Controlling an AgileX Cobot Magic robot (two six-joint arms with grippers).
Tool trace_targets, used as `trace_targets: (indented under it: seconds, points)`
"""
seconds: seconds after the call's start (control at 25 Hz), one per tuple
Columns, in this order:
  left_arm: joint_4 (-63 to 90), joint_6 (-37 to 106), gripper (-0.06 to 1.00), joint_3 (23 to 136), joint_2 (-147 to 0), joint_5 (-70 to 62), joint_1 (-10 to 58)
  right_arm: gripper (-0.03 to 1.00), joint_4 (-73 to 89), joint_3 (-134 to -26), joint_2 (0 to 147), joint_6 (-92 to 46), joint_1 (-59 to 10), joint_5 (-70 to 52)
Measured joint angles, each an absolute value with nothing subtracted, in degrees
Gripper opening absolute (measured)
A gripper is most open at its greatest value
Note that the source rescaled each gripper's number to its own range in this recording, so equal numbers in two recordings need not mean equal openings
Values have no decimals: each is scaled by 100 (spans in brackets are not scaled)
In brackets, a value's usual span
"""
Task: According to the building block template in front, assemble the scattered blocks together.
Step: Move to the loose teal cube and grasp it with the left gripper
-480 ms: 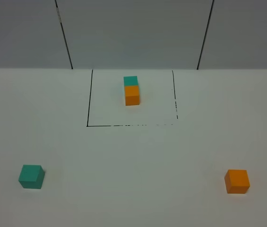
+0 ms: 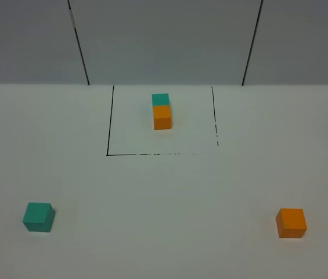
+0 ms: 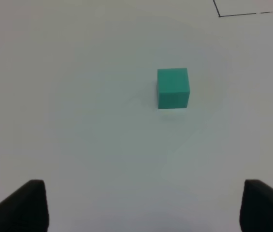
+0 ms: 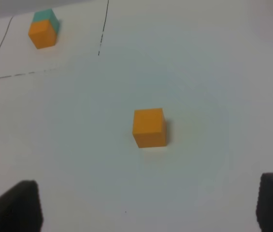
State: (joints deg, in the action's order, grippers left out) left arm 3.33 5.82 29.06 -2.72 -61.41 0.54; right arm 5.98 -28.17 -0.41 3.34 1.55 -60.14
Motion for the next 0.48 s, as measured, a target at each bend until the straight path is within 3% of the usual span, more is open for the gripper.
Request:
trace_targets:
  seconds: [0.28, 0.48]
  points:
    - [254, 582, 71, 2912, -324, -6141, 54, 77, 598, -2817, -41, 334, 155, -6014]
    - [0, 373, 78, 3300, -1078, -6135, 54, 77, 598, -2817, -41, 334, 155, -6014]
